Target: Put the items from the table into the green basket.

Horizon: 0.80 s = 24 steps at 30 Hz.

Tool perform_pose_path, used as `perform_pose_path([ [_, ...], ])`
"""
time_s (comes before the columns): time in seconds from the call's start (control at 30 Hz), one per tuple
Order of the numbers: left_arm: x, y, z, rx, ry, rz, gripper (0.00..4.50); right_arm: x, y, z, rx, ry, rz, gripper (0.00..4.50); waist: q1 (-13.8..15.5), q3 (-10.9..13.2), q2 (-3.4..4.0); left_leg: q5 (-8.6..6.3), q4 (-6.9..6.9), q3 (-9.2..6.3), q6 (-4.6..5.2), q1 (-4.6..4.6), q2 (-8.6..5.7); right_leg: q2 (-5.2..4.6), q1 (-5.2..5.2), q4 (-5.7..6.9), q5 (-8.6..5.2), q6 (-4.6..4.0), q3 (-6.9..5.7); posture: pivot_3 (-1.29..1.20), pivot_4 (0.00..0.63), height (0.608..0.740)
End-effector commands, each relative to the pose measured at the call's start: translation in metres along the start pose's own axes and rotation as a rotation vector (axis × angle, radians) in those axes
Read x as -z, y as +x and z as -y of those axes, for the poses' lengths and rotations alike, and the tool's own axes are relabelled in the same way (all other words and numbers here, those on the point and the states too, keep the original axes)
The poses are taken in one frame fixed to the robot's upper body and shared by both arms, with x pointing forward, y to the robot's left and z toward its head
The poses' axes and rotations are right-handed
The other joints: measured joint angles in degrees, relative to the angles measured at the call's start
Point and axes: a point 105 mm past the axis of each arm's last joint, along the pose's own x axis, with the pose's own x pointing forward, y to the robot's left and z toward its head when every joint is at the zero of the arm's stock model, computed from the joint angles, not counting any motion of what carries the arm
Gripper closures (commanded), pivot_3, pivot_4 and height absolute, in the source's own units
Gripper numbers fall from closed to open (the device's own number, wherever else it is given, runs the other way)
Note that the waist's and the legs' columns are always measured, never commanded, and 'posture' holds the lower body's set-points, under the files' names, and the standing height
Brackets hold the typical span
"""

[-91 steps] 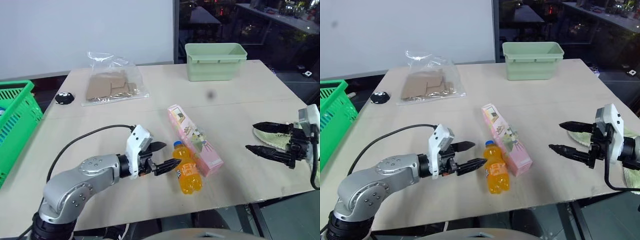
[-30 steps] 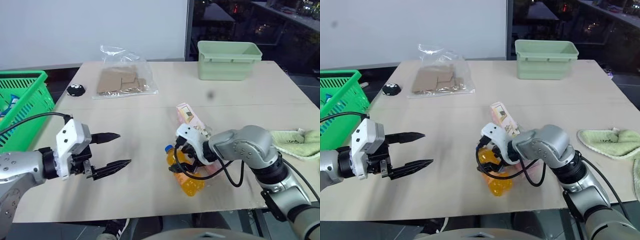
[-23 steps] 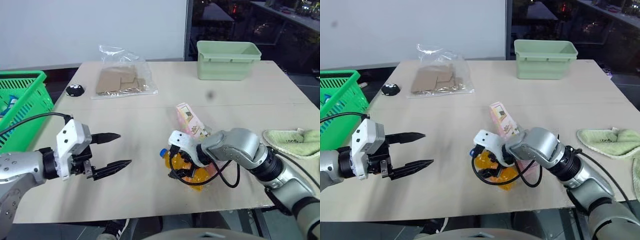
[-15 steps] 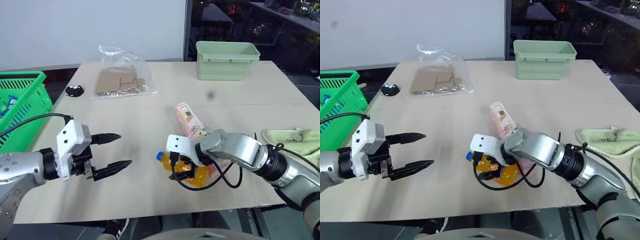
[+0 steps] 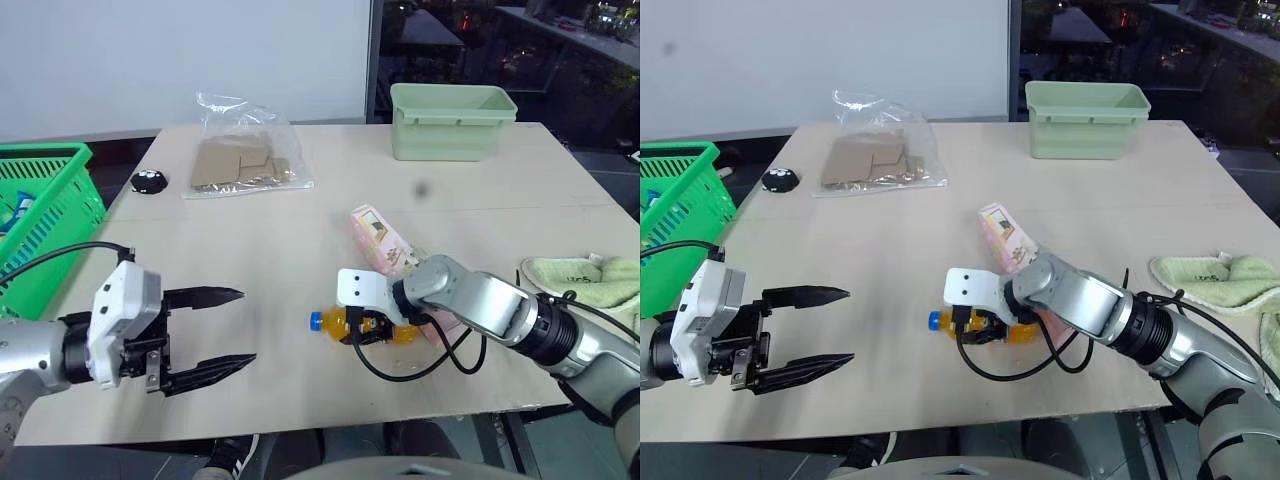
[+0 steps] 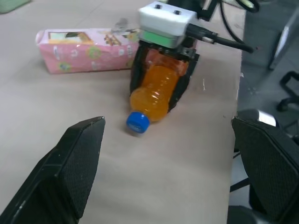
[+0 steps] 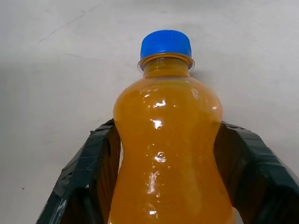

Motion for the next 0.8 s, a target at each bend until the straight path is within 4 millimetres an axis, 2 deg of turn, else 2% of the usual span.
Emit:
perform_pose_path([
  [0.03, -0.003, -0.005, -0.006, -0.037, 0.033, 0.019, 0.00, 0.007, -0.009, 0.019, 0.094, 0.069, -0.017, 1.92, 0.03, 0.00, 0.00, 0.00, 0.00, 0.01, 0.00, 0.00, 0.00, -0.04, 0.00, -0.01, 0.00, 0.00, -0.06, 0.01, 0.049, 0.740],
  [0.13, -0.008, -0.005, -0.012, -0.073, 0.020, 0.074, 0.00, -0.005, -0.012, 0.021, 0.099, 0.095, 0.038, 1.92, 0.03, 0.03, -0.04, 0.00, 0.00, 0.04, 0.00, -0.02, -0.01, -0.09, 0.00, -0.04, 0.01, 0.00, -0.12, 0.01, 0.048, 0.740],
  [0.2, -0.011, -0.005, -0.014, -0.089, 0.008, 0.113, 0.00, -0.022, -0.019, 0.026, 0.108, 0.136, 0.140, 1.92, 0.03, 0.03, -0.07, 0.00, 0.00, 0.00, 0.01, -0.06, -0.01, -0.07, -0.01, -0.03, 0.01, 0.00, -0.16, 0.00, 0.046, 0.740],
  [0.3, -0.012, -0.003, -0.015, -0.097, -0.001, 0.139, 0.00, -0.036, -0.028, 0.032, 0.118, 0.199, 0.232, 1.92, -0.08, 0.14, -0.16, 0.01, -0.07, 0.00, 0.01, -0.20, 0.00, 0.00, -0.09, 0.00, 0.02, 0.00, -0.17, 0.00, 0.046, 0.740],
  [0.47, -0.014, 0.007, -0.016, -0.092, -0.041, 0.194, 0.00, -0.071, -0.054, 0.055, 0.154, 0.347, 0.527, 1.92, -0.06, 0.26, -0.14, 0.01, -0.35, -0.04, 0.02, -0.23, 0.01, 0.14, -0.22, 0.02, 0.07, -0.09, -0.18, 0.00, 0.046, 0.740],
  [0.63, -0.028, 0.025, -0.023, -0.086, -0.091, 0.357, 0.00, -0.112, -0.081, 0.062, 0.091, 0.432, 0.842, 1.92, 0.09, 0.36, -0.04, 0.01, -0.45, -0.17, 0.02, -0.28, 0.04, 0.26, -0.25, 0.06, 0.11, -0.05, -0.19, -0.02, 0.037, 0.740],
  [0.8, -0.028, 0.039, -0.047, -0.157, -0.080, 0.398, 0.00, -0.129, -0.089, 0.061, 0.053, 0.449, 0.932, 1.92, -0.19, 0.28, -0.15, 0.01, -0.34, -0.17, 0.02, -0.31, 0.02, 0.27, -0.19, 0.08, 0.25, 0.10, -0.18, -0.03, 0.030, 0.740],
])
